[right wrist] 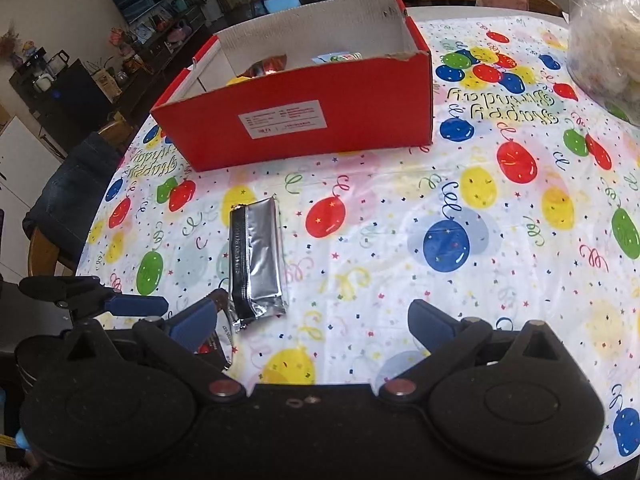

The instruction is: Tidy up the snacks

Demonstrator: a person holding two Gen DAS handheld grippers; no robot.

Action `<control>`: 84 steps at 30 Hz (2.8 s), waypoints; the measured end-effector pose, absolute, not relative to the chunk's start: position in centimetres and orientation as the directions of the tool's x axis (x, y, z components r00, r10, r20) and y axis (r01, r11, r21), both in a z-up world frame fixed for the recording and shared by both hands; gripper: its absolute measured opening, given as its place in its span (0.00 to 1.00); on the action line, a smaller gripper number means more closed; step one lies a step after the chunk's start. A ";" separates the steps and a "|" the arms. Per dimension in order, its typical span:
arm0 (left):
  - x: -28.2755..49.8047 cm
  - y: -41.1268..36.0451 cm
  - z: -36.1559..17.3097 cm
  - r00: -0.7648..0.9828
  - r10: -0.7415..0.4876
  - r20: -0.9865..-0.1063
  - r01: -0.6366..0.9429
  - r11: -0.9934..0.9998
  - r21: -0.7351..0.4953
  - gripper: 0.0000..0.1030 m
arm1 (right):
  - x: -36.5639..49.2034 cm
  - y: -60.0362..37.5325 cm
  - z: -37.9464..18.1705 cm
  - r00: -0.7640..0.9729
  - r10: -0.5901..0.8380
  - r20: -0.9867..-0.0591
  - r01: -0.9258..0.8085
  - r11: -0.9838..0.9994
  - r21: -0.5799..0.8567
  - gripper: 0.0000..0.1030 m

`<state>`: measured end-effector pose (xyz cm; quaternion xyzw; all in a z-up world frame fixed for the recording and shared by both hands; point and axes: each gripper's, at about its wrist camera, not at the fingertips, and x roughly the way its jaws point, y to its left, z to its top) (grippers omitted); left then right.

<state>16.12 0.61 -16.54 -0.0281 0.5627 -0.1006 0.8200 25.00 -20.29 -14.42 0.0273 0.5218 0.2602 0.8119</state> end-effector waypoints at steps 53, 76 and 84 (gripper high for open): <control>14.6 6.5 -16.4 0.378 -0.133 -0.916 -0.137 0.971 -0.198 0.29 | 26.4 -10.2 -17.5 0.304 0.384 -0.872 -0.648 0.755 0.106 0.40; 14.6 7.4 -15.1 0.406 -0.175 -0.897 -0.095 0.968 -0.232 0.17 | 24.3 -12.1 -13.0 0.328 0.455 -0.828 -0.578 0.790 0.206 0.39; 14.7 8.9 -14.0 0.435 -0.181 -0.882 -0.122 0.959 -0.257 0.14 | 24.1 -13.2 -11.3 0.365 0.465 -0.807 -0.549 0.807 0.217 0.39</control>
